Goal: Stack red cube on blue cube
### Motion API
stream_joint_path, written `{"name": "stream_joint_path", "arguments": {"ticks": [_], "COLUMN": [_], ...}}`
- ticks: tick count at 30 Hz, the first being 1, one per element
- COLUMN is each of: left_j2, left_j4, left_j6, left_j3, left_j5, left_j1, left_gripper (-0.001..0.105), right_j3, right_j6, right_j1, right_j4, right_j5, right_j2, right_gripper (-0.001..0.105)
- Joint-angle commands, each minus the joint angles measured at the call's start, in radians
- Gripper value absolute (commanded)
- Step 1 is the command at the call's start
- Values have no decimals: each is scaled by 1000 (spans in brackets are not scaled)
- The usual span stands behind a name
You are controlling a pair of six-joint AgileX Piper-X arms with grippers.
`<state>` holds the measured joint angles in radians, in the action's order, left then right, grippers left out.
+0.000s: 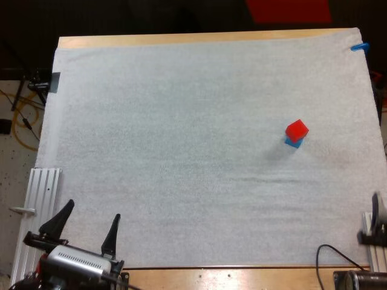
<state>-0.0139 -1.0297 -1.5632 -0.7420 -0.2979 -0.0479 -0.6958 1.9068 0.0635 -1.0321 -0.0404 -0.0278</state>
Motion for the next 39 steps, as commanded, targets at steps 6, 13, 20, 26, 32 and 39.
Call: {"name": "stream_joint_path", "arguments": {"ticks": [6,13,20,26,32,39], "left_j2": [-140,-139,-138,-138,-138,-138], "left_j4": [-118,-80,-42,-2,-2,-2], "left_j6": [-11,-11,-36,-41,-41,-41], "left_j3": [19,83,188,221,221,221], "left_j5": [16,17,17,14,13,10], "left_j1": [-2,-2,-2,-2,-2,-2], "left_gripper": [76,76,76,76,76,76], "right_j3": [8,47,116,163,163,163], "right_j6": [8,8,1,-2,-2,-2], "right_j1": [-1,-1,-1,-1,-1,-1], "right_j4": [-115,-66,-44,-13,-13,-13], "right_j5": [-61,-76,-76,-76,-75,-74], "right_j2": [69,81,81,79,79,79], "right_gripper": [63,63,63,63,63,63]}}
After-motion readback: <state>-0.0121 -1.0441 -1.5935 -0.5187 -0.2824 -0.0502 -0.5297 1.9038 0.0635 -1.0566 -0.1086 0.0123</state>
